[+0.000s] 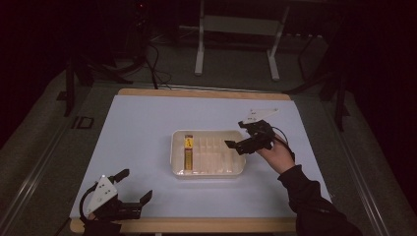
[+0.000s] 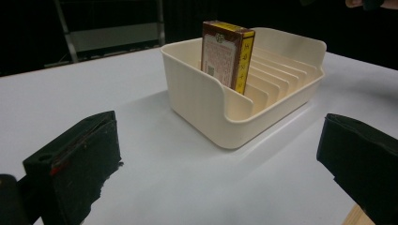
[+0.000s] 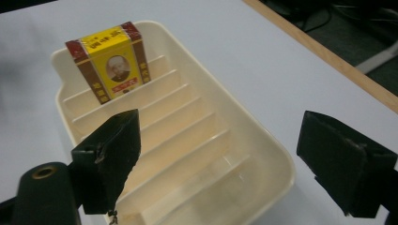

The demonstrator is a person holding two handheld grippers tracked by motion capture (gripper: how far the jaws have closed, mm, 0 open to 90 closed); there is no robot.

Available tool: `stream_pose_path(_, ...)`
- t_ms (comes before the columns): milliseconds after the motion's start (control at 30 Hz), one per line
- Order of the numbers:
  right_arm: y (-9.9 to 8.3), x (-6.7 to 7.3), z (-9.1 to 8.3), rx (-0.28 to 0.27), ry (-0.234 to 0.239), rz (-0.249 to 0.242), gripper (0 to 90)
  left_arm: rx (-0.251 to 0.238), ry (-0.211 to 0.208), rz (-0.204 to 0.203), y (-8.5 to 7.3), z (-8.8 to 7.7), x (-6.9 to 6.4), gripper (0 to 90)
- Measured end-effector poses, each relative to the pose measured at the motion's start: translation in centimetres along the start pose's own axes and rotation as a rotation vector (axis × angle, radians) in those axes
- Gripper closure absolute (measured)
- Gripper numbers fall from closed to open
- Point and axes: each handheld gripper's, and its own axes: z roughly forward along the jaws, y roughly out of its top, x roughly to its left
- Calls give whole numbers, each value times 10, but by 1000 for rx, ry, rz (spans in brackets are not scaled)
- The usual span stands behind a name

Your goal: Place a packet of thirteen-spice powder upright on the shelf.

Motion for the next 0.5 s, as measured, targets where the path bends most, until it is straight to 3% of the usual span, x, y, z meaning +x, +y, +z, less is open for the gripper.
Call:
stream_pose_path(233, -19, -3, -11, -55, -78, 63, 138, 3, -1, 1, 0, 0, 0, 0)
stream_pose_path(500, -39, -7, -23, -63, -142, 109, 135, 4, -2, 1, 0, 0, 0, 1)
